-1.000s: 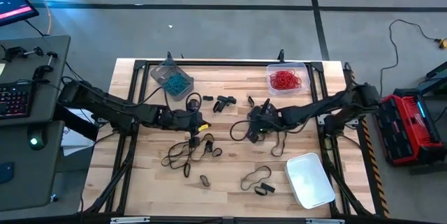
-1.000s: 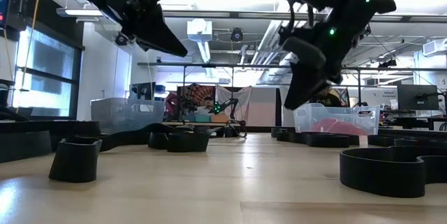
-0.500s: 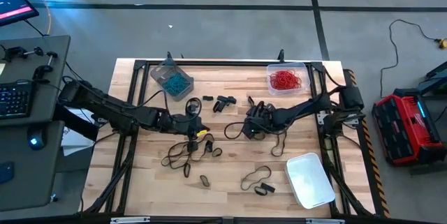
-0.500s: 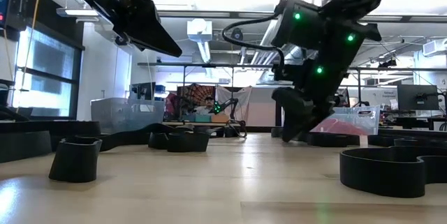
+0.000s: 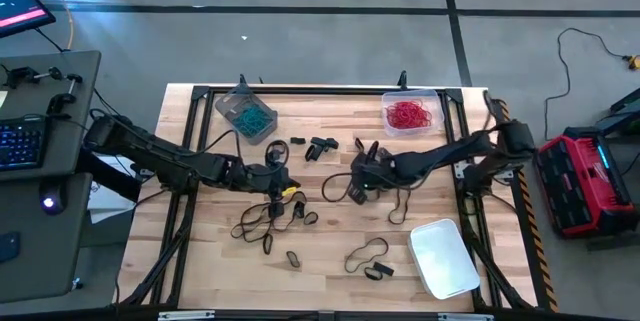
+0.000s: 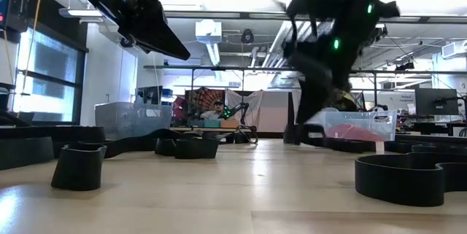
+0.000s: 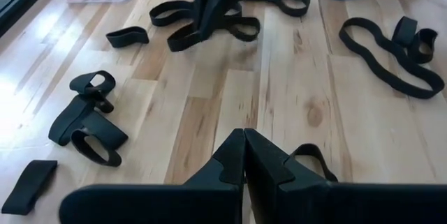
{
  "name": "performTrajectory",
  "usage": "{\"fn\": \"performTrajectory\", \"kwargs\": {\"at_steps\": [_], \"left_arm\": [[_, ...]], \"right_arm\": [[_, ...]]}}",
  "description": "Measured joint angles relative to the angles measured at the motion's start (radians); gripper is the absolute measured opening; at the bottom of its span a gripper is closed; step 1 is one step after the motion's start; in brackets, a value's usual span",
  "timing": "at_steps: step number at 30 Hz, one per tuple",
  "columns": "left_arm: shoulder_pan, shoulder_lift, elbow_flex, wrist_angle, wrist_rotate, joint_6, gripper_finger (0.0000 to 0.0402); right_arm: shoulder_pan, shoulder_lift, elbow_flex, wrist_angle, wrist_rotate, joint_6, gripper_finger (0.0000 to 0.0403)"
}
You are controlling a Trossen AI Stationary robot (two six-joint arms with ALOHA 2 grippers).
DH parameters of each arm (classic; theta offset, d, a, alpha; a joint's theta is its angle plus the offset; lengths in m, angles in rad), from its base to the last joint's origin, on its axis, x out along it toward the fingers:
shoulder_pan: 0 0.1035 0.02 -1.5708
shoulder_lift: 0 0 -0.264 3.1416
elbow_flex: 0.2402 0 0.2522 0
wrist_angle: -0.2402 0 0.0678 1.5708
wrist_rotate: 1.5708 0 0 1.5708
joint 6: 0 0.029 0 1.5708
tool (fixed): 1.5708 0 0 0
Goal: Sort rubber bands into baskets
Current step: Put the black rubber band into the white bin
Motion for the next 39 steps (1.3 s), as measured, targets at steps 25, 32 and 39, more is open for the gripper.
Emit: {"fn": "performTrajectory", "kwargs": {"at_steps": [25, 32, 39], "left_arm": [[-0.001, 0.171, -0.001, 0.135, 0.064, 0.042, 0.0000], [-0.001, 0.171, -0.001, 0.130, 0.118, 0.051, 0.0000], [-0.001, 0.171, -0.001, 0.127, 0.118, 0.051, 0.0000]], "right_arm": [[0.182, -0.006, 0.163, -0.308, 0.146, 0.273, 0.0133], [0.030, 0.078, 0.125, -0.202, 0.052, 0.153, 0.0220], [-0.092, 0.115, 0.125, -0.199, 0.001, 0.023, 0.0236]]}}
